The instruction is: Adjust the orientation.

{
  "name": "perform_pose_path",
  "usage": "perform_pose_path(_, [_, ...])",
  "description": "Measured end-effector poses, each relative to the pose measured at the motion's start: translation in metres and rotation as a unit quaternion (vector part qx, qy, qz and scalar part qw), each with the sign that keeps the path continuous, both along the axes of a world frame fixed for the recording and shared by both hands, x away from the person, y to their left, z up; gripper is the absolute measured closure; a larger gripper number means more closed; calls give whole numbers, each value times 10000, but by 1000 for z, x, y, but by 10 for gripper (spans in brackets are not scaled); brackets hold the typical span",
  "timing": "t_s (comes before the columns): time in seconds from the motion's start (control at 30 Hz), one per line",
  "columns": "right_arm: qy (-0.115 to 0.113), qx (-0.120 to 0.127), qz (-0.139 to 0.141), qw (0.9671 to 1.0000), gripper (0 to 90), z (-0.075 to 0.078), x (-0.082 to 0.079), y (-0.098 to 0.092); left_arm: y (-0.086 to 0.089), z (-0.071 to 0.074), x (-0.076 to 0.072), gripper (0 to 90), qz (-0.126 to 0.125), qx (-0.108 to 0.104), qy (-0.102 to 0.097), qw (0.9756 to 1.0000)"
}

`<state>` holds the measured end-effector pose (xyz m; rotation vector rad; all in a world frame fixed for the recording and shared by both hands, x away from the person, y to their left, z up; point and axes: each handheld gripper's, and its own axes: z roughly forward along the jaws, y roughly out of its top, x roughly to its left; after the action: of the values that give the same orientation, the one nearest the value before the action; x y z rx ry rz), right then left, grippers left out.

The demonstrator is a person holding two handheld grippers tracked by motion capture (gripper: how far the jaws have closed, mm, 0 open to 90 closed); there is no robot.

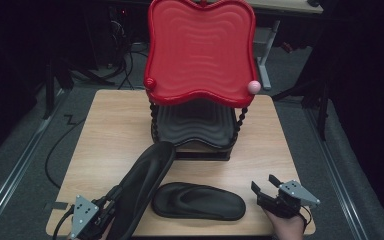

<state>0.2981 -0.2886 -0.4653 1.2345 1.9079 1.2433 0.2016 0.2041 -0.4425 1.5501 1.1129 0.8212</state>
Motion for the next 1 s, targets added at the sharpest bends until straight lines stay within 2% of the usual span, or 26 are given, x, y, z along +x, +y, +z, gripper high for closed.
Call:
perform_pose_path(0.17, [-114, 78, 230, 9996, 274, 11, -7, 15, -19, 6, 11, 836, -63, 125, -42, 9999])
perform_pose_path(0.47, [-352, 101, 745, 9966, 274, 31, -17, 48, -61, 4, 53, 836, -204, 171, 24, 9996])
perform_pose_path(0.7, [-411, 123, 997, 9941, 277, 43, -8, 76, -81, 8, 84, 836, -91, 8, -133, 9999])
perform_pose_path(0.8, [-385, 155, 1189, 9920, 313, 46, -1, 92, -87, 11, 98, 836, -10, -47, -112, 9999])
perform_pose_path(0.9, [-415, 159, 1201, 9918, 314, 49, 7, 108, -94, 13, 106, 836, 102, 25, -181, 9998])
perform_pose_path(1.0, [-439, 243, 1243, 9910, 313, 53, 15, 122, -98, 14, 112, 836, 173, -64, -244, 9995])
